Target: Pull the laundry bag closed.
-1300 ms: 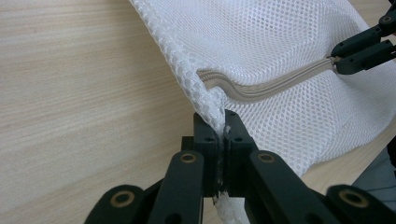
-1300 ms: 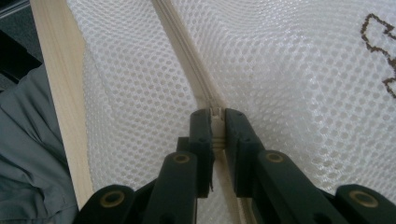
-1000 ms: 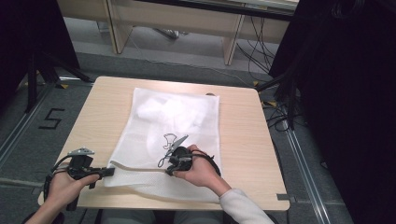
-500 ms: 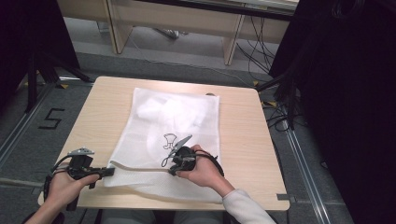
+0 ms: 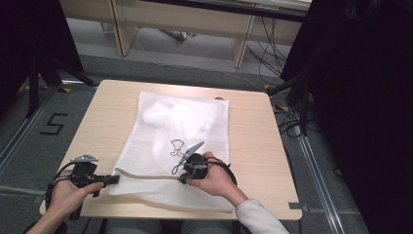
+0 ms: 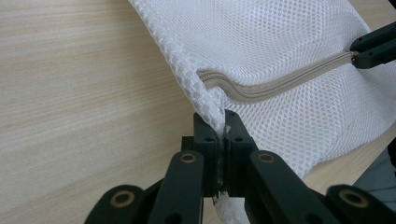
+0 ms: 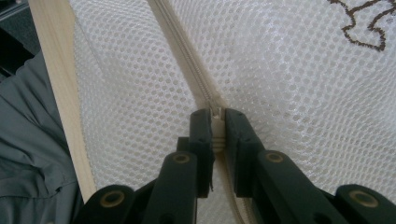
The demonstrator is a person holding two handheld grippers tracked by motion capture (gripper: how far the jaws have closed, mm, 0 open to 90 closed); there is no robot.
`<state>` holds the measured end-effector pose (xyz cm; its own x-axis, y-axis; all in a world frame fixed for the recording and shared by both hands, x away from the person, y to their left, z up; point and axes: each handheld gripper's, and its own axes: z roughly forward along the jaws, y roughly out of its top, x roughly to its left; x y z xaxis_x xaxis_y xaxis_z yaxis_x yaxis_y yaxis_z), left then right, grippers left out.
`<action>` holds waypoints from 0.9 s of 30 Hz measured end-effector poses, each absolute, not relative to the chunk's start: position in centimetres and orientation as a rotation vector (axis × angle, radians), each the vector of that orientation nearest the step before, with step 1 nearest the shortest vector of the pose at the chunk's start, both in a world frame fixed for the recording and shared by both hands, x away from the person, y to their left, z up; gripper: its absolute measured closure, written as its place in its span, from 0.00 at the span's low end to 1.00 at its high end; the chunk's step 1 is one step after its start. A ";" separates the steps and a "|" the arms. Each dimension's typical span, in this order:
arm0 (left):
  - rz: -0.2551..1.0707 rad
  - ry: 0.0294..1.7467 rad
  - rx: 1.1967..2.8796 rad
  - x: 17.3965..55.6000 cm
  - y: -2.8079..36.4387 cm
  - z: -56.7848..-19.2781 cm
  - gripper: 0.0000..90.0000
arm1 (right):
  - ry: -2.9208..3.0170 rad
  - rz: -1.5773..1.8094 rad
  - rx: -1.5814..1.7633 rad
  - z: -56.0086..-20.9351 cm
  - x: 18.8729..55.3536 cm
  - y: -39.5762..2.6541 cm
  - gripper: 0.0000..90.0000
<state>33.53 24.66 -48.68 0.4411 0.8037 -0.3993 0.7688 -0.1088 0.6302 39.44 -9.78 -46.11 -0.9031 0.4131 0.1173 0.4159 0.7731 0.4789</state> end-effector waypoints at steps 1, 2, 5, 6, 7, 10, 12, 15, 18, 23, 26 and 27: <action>0.054 1.331 1.876 33.5 24.7 -48.7 0.96 | -2.949 -0.797 -0.686 -46.1 39.4 -9.8 0.92; 0.065 1.332 1.867 33.5 24.6 -48.7 0.96 | -2.949 -0.797 -0.686 -46.1 39.4 -9.8 0.92; 0.052 1.328 1.877 33.5 24.7 -48.7 0.96 | -2.952 -0.797 -0.683 -46.1 39.4 -9.8 0.92; 0.054 1.328 1.875 33.5 24.7 -48.7 0.96 | -2.961 -0.797 -0.686 -46.1 39.4 -9.8 0.92; 0.057 1.329 1.872 33.5 24.6 -48.7 0.96 | -2.957 -0.799 -0.681 -46.0 39.5 -9.9 0.92; 0.049 1.327 1.874 33.5 24.7 -48.7 0.96 | -2.955 -0.793 -0.687 -45.8 39.4 -10.0 0.92; 0.049 1.328 1.876 33.6 24.7 -48.7 0.96 | -2.955 -0.794 -0.688 -45.9 39.4 -10.0 0.92; 0.051 1.332 1.872 33.5 24.6 -48.7 0.96 | -2.958 -0.791 -0.695 -45.9 39.5 -10.1 0.92; 0.048 1.327 1.875 33.5 24.7 -48.7 0.96 | -2.952 -0.784 -0.691 -45.8 39.4 -10.2 0.92; 0.050 1.328 1.872 33.5 24.7 -48.7 0.96 | -2.959 -0.792 -0.702 -45.6 39.4 -10.6 0.92; 0.051 1.327 1.873 33.5 24.7 -48.7 0.96 | -2.941 -0.798 -0.707 -45.6 39.5 -10.9 0.92; 0.055 1.329 1.874 33.5 24.7 -48.7 0.96 | -2.946 -0.793 -0.715 -45.6 39.5 -11.0 0.92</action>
<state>33.53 24.66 -48.67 0.4419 0.8031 -0.3998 0.7676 -0.1079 0.6318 39.48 -10.96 -45.56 -0.8960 0.4268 0.1227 0.4307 0.7681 0.4738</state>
